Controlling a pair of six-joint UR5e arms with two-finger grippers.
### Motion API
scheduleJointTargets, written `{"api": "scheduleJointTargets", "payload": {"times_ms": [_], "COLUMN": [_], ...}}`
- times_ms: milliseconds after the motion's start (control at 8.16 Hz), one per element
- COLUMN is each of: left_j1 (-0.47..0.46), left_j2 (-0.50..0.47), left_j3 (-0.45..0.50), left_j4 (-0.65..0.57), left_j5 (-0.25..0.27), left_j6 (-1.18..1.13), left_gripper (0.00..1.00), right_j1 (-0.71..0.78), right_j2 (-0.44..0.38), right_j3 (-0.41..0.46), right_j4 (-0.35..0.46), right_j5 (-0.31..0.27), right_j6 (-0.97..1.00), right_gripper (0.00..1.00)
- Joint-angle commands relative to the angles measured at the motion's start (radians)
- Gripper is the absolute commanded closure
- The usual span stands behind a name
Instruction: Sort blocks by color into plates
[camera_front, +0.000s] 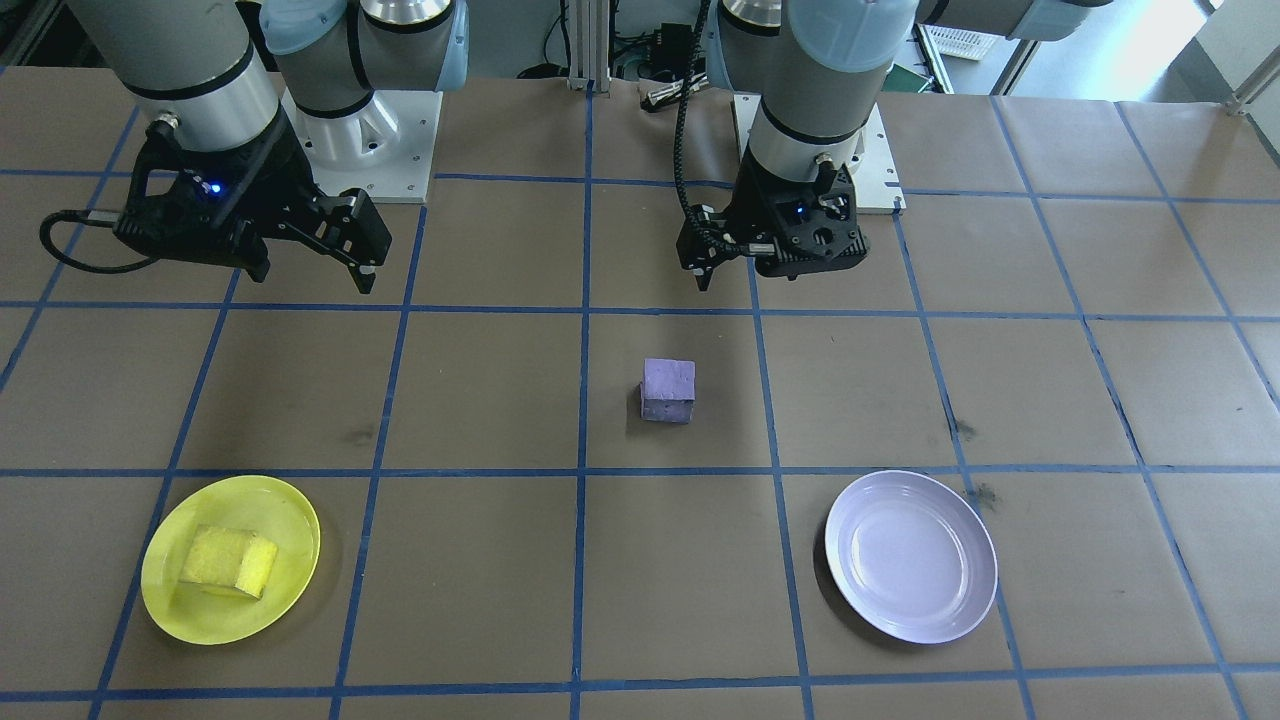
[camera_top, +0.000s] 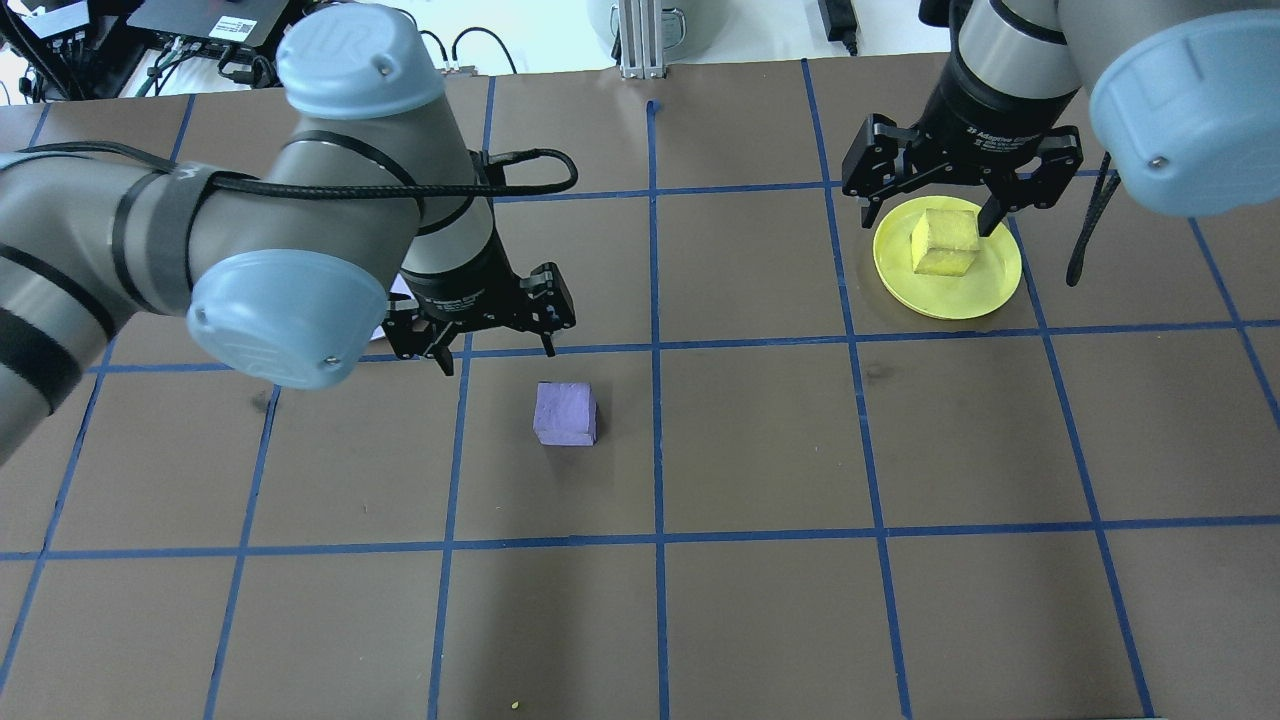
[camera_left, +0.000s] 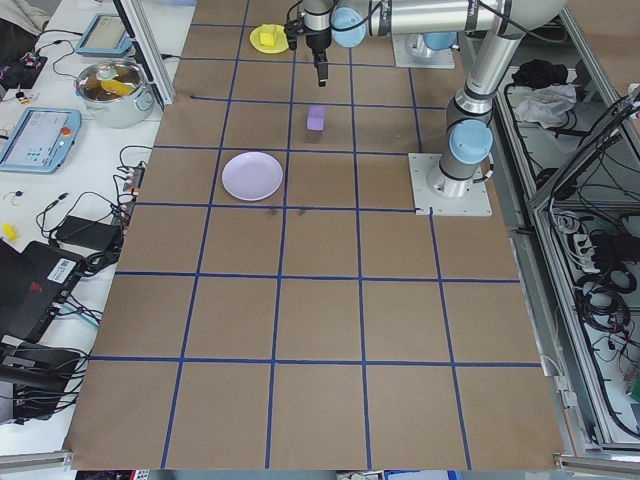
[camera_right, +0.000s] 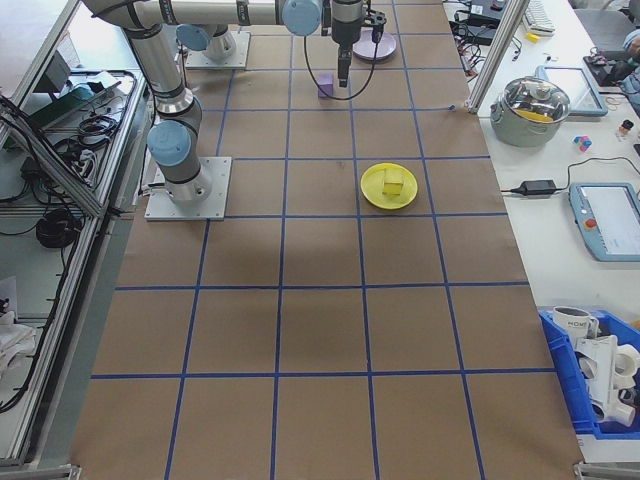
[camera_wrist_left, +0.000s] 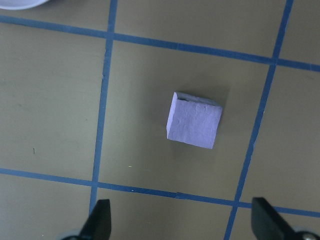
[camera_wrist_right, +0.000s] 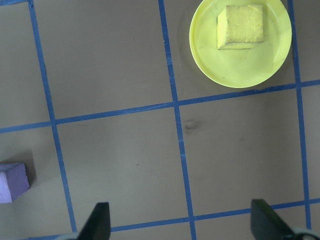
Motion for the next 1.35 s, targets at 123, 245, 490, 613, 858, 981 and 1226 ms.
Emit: {"api": "scheduleJointTargets", "payload": {"times_ms": [123, 245, 490, 613, 858, 981, 1226], "left_j1": [-0.043, -0.049, -0.07, -0.074, -0.074, -0.074, -0.071], "left_j2": [-0.129, -0.161, -0.183, -0.209, -0.232, -0.243, -0.284], "left_j3": [-0.005, -0.011, -0.012, -0.012, -0.012, -0.012, -0.012], "left_j4": [0.002, 0.01, 0.036, 0.041, 0.044, 0.06, 0.111], "left_j5": [-0.009, -0.007, -0.007, -0.007, -0.006, -0.006, 0.002], "left_j6": [-0.023, -0.013, 0.004, 0.048, 0.092, 0.102, 0.156], "left_gripper": [0.0, 0.0, 0.0, 0.0, 0.02, 0.02, 0.01], "right_j1": [0.0, 0.0, -0.002, -0.002, -0.002, -0.002, -0.002], "right_j2": [-0.001, -0.002, -0.005, -0.007, -0.009, -0.009, -0.012], "right_j3": [0.014, 0.018, 0.021, 0.021, 0.021, 0.021, 0.021], "right_j4": [0.002, 0.009, 0.009, 0.011, 0.009, 0.009, 0.009], "right_j5": [-0.001, -0.006, -0.014, -0.016, -0.014, -0.016, -0.011], "right_j6": [-0.015, -0.018, -0.037, -0.04, -0.041, -0.043, -0.041], "right_gripper": [0.0, 0.0, 0.0, 0.0, 0.0, 0.0, 0.0]}}
